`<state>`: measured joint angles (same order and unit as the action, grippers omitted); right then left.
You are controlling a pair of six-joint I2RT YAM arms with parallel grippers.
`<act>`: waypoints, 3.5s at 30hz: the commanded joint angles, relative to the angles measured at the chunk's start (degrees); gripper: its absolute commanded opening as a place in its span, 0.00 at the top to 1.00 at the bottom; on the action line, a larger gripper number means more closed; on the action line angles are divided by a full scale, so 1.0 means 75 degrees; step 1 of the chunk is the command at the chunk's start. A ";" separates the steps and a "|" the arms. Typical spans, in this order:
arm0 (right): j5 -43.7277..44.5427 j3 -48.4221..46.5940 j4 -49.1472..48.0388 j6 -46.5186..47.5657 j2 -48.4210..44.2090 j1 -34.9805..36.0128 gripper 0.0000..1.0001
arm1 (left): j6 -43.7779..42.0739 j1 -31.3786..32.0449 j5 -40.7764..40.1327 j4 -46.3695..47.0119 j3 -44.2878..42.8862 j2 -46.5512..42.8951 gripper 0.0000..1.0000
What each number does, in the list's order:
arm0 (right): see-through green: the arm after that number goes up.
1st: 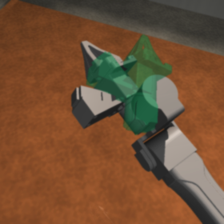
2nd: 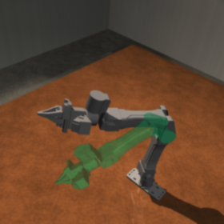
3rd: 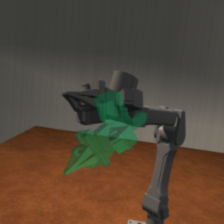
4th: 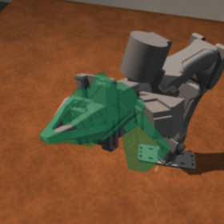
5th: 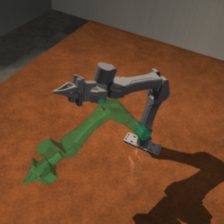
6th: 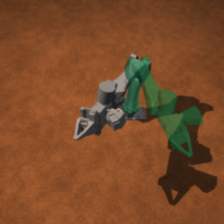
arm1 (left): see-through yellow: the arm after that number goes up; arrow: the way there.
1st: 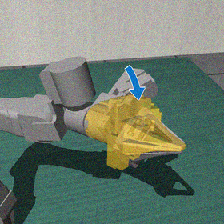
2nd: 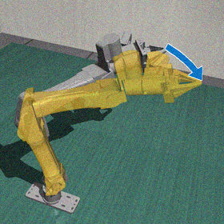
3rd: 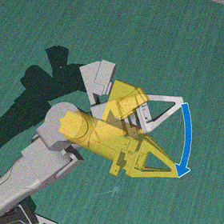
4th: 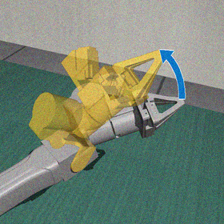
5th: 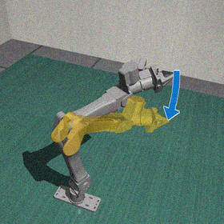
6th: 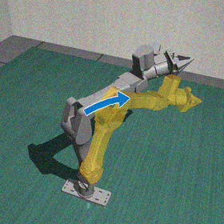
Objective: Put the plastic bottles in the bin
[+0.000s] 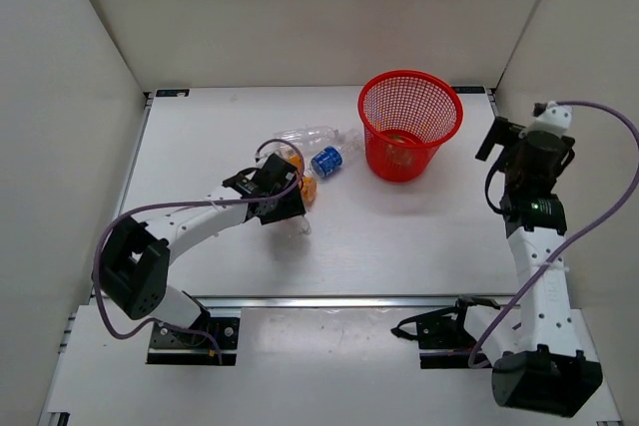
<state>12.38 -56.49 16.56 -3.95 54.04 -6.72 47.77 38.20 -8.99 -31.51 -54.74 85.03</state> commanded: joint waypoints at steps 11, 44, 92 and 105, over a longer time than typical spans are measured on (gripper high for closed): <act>-0.0607 0.2082 0.1086 -0.0868 -0.1310 -0.0569 0.01 | -0.1974 0.0016 0.0168 0.1408 -0.3983 0.0157 0.56; -0.0668 0.1404 0.2866 0.1019 -0.1581 0.3865 0.01 | -0.3429 0.1166 -0.0547 0.1295 -0.7038 0.2047 0.01; -0.3830 -0.2559 -0.1304 0.2554 0.7163 0.7072 0.63 | -0.1084 -0.2854 -0.0676 -0.2468 0.1427 -0.5924 0.02; -0.3082 -0.1879 -0.1598 0.2495 0.3976 0.6909 0.83 | -0.1342 -0.2831 -0.0453 -0.1952 0.1146 -0.5444 0.01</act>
<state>-13.32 -71.40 10.00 15.90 90.59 46.13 38.92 16.71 -13.78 -48.66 -44.07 43.81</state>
